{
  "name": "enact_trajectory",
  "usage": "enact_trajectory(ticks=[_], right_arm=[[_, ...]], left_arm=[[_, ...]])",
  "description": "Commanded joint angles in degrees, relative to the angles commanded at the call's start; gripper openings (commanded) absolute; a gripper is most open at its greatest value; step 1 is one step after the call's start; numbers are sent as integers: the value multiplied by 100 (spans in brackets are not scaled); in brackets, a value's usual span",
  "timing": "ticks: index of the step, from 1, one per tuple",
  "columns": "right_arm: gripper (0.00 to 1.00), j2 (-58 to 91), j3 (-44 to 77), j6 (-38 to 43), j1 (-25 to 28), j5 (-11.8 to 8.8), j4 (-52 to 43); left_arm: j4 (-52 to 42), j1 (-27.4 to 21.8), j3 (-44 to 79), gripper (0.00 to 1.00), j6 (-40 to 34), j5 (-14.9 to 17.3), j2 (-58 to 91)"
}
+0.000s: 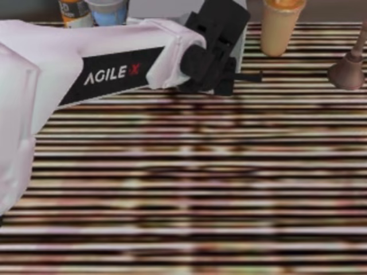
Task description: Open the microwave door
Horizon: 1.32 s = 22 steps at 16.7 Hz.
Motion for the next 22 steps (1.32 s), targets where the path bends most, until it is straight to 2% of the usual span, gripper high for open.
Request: enact_trajectory(ticks=[18, 22], right_arm=[[100, 0, 0, 0, 0, 0, 0], [100, 0, 0, 0, 0, 0, 0]], left_arm=[[0, 0, 0, 0, 0, 0, 0], [63, -18, -101, 0, 68, 87, -59]])
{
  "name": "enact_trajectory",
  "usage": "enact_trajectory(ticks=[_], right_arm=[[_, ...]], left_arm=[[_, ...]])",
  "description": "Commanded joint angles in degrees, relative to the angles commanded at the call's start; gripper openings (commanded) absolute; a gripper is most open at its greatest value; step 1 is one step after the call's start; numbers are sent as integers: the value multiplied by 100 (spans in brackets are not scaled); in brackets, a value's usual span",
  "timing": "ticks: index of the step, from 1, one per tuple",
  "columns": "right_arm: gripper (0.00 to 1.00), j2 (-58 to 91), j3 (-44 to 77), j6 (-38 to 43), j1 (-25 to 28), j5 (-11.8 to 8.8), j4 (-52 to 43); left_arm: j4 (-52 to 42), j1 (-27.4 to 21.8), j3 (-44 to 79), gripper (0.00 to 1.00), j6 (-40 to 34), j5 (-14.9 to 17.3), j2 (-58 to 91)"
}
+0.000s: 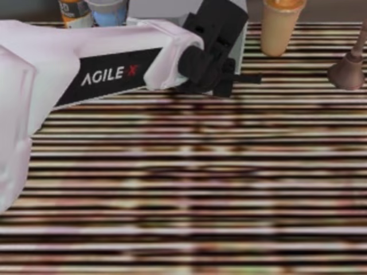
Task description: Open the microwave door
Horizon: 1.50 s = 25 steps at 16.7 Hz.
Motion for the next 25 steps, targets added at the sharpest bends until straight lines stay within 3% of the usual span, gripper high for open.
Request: enact_trajectory(ticks=[25], right_arm=[[100, 0, 0, 0, 0, 0, 0]], left_arm=[[127, 61, -224, 0, 178, 98, -140]])
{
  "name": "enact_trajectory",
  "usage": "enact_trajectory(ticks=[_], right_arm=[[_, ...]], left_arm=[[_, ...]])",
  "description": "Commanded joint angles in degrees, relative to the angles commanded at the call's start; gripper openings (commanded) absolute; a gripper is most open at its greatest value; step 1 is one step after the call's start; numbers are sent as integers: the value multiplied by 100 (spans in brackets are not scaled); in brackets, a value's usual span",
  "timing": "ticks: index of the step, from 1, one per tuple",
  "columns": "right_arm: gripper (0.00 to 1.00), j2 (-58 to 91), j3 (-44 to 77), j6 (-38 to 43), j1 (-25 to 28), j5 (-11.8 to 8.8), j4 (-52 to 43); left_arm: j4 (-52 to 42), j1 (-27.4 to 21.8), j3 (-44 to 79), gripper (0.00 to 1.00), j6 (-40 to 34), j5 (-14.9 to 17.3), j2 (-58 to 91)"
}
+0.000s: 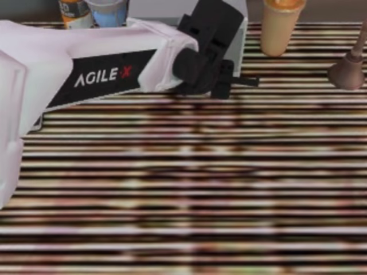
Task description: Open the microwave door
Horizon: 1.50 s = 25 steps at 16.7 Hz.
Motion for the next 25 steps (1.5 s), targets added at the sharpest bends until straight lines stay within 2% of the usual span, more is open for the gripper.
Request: enact_trajectory(ticks=[10, 25], right_arm=[[100, 0, 0, 0, 0, 0, 0], [100, 0, 0, 0, 0, 0, 0]], left_arm=[[145, 37, -244, 0, 201, 158, -158], [144, 41, -256, 0, 207, 161, -159]])
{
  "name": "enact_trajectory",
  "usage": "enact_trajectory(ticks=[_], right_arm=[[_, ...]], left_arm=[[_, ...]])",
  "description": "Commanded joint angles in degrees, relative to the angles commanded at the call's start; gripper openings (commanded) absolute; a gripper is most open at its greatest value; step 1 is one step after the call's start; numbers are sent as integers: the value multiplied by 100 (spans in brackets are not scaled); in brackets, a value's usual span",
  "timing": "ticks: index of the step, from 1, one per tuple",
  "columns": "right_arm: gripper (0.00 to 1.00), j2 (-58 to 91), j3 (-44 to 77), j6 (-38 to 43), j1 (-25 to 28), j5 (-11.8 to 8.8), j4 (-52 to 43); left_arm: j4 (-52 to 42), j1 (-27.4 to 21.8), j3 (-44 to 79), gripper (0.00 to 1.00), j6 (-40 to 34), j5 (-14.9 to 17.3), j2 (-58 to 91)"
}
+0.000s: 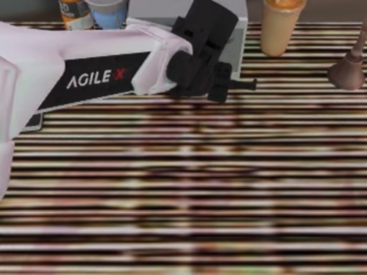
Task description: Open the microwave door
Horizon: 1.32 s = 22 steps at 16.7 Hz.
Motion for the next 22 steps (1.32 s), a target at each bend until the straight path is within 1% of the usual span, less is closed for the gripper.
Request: enact_trajectory(ticks=[9, 10, 16, 22], right_arm=[[100, 0, 0, 0, 0, 0, 0], [100, 0, 0, 0, 0, 0, 0], [100, 0, 0, 0, 0, 0, 0], [100, 0, 0, 0, 0, 0, 0]], left_arm=[[0, 0, 0, 0, 0, 0, 0], [0, -52, 25, 0, -32, 45, 11], [117, 39, -212, 0, 184, 146, -136], [117, 41, -216, 0, 185, 148, -137]])
